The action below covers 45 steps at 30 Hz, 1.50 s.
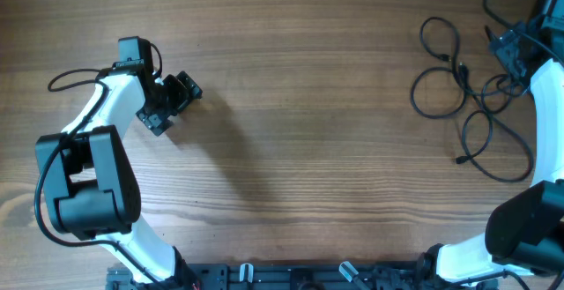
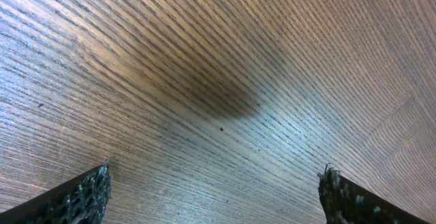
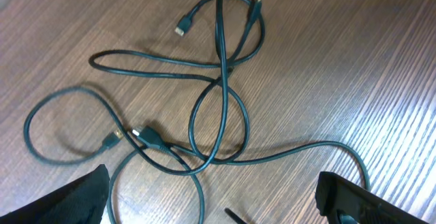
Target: Untangle cables
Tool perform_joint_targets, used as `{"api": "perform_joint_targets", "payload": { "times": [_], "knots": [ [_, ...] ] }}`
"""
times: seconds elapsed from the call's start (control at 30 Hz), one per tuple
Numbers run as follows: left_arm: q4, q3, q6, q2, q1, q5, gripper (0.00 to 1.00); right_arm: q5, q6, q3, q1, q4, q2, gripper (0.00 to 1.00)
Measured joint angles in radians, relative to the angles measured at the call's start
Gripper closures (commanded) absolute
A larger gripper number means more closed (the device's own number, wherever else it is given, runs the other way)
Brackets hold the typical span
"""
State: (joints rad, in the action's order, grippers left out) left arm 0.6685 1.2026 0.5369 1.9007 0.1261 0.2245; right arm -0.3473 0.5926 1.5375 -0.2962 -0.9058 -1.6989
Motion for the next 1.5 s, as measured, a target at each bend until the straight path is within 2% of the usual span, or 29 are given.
{"api": "perform_joint_targets", "payload": {
  "times": [1.5],
  "knots": [
    [-0.003, 0.0, 0.0, 0.0, 0.0, 0.0, 0.0, 0.052, -0.011, 0.0, 0.0, 0.005, -0.007, 0.0]
  ]
}}
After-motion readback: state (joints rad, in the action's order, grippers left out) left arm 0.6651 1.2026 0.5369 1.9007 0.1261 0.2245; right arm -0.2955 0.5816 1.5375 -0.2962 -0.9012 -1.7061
